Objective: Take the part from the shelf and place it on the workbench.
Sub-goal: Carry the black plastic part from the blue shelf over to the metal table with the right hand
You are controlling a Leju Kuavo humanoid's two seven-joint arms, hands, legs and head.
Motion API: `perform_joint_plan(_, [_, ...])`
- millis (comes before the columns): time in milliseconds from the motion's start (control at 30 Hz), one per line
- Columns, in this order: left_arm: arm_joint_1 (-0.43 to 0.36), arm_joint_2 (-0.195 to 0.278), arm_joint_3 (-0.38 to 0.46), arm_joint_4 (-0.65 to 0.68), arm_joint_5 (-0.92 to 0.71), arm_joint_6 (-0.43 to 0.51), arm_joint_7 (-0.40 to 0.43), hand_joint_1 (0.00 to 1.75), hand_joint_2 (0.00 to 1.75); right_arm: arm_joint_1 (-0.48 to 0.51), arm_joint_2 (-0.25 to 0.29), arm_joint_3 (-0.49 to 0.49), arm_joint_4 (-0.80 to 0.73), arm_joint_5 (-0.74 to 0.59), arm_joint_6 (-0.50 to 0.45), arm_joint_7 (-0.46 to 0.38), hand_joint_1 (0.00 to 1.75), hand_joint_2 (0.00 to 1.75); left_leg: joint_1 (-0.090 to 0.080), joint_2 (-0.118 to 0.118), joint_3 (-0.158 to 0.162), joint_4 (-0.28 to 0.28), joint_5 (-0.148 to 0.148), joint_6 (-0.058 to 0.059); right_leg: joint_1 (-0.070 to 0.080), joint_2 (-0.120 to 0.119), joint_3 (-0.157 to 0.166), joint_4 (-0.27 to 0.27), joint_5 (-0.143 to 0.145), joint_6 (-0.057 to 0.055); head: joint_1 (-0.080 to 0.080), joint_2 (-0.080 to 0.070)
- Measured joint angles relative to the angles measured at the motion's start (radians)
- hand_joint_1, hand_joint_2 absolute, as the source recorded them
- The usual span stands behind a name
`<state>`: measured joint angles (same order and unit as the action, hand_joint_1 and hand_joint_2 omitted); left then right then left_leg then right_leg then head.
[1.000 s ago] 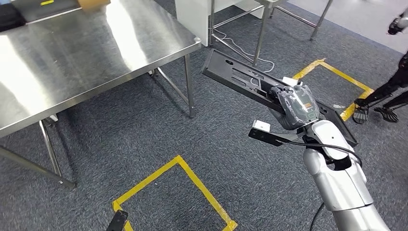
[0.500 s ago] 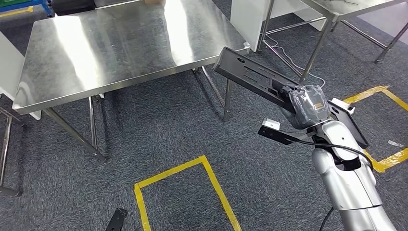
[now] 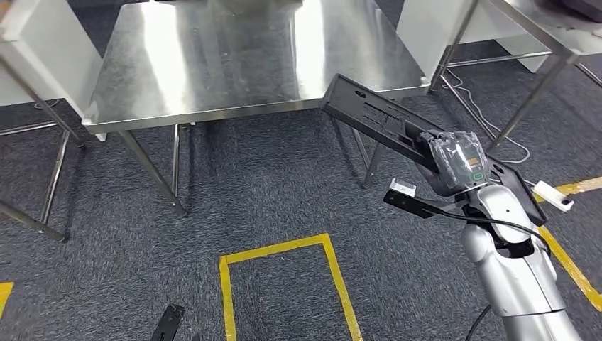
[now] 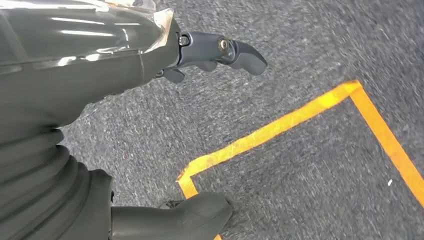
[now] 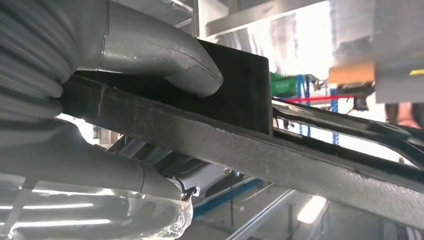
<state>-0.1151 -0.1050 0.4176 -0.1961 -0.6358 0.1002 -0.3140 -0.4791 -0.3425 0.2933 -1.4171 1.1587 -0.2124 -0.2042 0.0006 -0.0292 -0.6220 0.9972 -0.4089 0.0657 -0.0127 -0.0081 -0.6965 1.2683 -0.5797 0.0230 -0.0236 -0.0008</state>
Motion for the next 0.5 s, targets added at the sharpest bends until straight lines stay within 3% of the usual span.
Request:
perform_joint_plan(33, [0.001,-0.001,0.000,0.000,-0.001,-0.002,0.000,0.00,1.75,0.008,-0.001,0.000,0.000,0.001,0.000,0.001,1.66,1.75,0.001,-0.015,0.000,0.001,0.000,-0.001,-0.003,0.002,-0.016,0.024,-0.001,0.007,0.000,0.000])
perform_joint_plan(67, [0.002,-0.001,0.000,0.000,-0.001,-0.004,0.000,0.00,1.75,0.014,0.000,0.000,0.000,0.002,0.000,0.002,1.66,1.75,0.002,-0.030,0.000,0.003,-0.001,-0.002,-0.006,0.004,-0.011,0.006,0.016,0.018,0.000,0.000])
perform_joint_plan(133, [0.002,-0.002,0.001,0.000,-0.002,-0.006,-0.002,0.00,1.75,0.018,0.000,0.000,0.000,0.003,0.000,0.001,1.66,1.75,0.006,-0.059,-0.001,0.013,-0.006,-0.011,-0.019,0.023,0.042,-0.120,0.075,0.043,0.000,0.000])
perform_joint_plan(167, [0.002,-0.002,0.001,0.000,-0.001,-0.005,-0.004,0.00,1.75,0.017,0.001,0.000,0.001,0.005,0.000,0.000,1.66,1.75,0.006,-0.072,-0.005,0.020,-0.010,-0.018,-0.023,0.038,0.072,-0.180,0.097,0.049,0.002,0.000])
perform_joint_plan(233, [0.003,-0.002,0.003,0.000,0.001,-0.003,-0.006,0.00,1.75,0.016,0.004,0.002,0.003,0.010,-0.001,-0.003,1.66,1.75,0.006,-0.093,-0.014,0.030,-0.014,-0.031,-0.024,0.054,0.100,-0.234,0.112,0.041,0.003,0.000])
perform_joint_plan(300, [0.007,-0.001,0.004,0.000,-0.002,0.001,-0.005,0.00,1.75,0.013,0.009,0.005,0.007,0.015,-0.001,-0.005,1.66,1.75,0.008,-0.108,-0.021,0.029,-0.011,-0.041,-0.021,0.036,0.100,-0.233,0.114,0.024,0.001,0.000])
perform_joint_plan(333, [0.009,-0.001,0.005,0.000,-0.002,0.003,-0.003,0.00,1.75,0.010,0.012,0.006,0.008,0.017,-0.001,-0.006,1.66,1.75,0.009,-0.098,-0.025,0.034,-0.014,-0.046,-0.021,0.027,0.102,-0.234,0.115,0.018,0.000,0.000])
perform_joint_plan(400, [0.009,0.000,0.007,0.000,-0.003,0.005,-0.001,0.00,1.75,0.004,0.017,0.007,0.010,0.017,-0.001,-0.006,1.66,1.75,0.007,-0.044,-0.051,0.090,-0.047,-0.055,-0.023,0.007,0.105,-0.237,0.114,0.002,-0.006,0.000])
perform_joint_plan(433, [0.008,0.000,0.008,0.000,-0.004,0.004,-0.001,0.00,1.75,0.002,0.018,0.008,0.012,0.018,-0.001,-0.006,1.66,1.75,0.006,-0.010,-0.077,0.145,-0.075,-0.059,-0.019,-0.002,0.107,-0.237,0.113,-0.004,-0.009,0.000])
perform_joint_plan(500, [0.008,0.000,0.008,0.000,-0.010,0.000,-0.002,0.00,1.75,0.000,0.022,0.010,0.020,0.021,-0.001,-0.006,1.66,1.75,0.009,0.022,-0.144,0.272,-0.126,-0.062,-0.013,-0.025,0.107,-0.237,0.110,-0.012,-0.012,0.000])
